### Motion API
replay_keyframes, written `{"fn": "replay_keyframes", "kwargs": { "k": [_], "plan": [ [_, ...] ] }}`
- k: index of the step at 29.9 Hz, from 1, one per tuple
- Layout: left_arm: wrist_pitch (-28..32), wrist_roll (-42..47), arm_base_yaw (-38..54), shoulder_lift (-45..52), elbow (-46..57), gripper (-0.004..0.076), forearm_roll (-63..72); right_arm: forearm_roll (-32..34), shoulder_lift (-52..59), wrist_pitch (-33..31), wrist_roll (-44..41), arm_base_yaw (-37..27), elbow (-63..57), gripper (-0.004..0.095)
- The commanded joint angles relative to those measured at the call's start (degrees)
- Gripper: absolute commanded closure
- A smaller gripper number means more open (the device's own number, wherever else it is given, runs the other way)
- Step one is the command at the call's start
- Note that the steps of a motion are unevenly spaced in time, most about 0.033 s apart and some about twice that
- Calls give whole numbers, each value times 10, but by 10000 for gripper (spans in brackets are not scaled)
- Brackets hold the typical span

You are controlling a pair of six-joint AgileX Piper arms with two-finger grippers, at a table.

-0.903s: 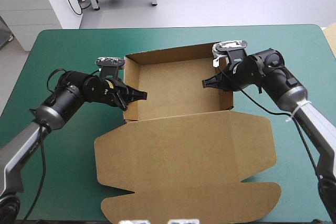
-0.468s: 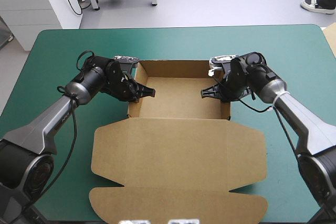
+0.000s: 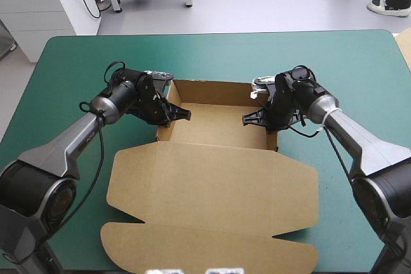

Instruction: Fold the box

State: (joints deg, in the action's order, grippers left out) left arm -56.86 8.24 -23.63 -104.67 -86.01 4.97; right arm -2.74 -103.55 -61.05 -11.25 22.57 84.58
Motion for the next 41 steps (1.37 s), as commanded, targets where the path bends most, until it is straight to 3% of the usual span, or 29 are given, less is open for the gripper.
{"fn": "replay_keyframes", "kwargs": {
  "k": [1, 4, 8, 12, 14, 21, 30, 37, 41],
  "plan": [
    [63, -38, -5, 21, -18, 724, 5, -22, 24, -16, 51, 9, 16, 867],
    [63, -38, -5, 21, -20, 663, 5, 20, 24, -30, 2, 9, 23, 696],
    [63, -38, -5, 21, -29, 491, 5, 51, 24, -49, -7, 9, 51, 504],
    [51, -37, -5, 21, -46, 295, 8, 51, 24, -60, -18, 9, 79, 459],
    [41, -37, -5, 21, -56, 255, 8, 58, 24, -71, -19, 9, 88, 459],
    [-12, -37, -5, 21, -95, 254, -17, 72, 28, -103, -19, 9, 89, 459],
    [-171, -37, -5, 22, -189, 264, -184, 66, 59, -103, -18, 9, 135, 465],
    [-170, -37, -5, 57, -191, 278, -170, 36, 99, -103, -25, 9, 164, 465],
    [-170, -48, -5, 90, -187, 386, -136, 34, 114, -103, -35, 8, 164, 465]
  ]
}}
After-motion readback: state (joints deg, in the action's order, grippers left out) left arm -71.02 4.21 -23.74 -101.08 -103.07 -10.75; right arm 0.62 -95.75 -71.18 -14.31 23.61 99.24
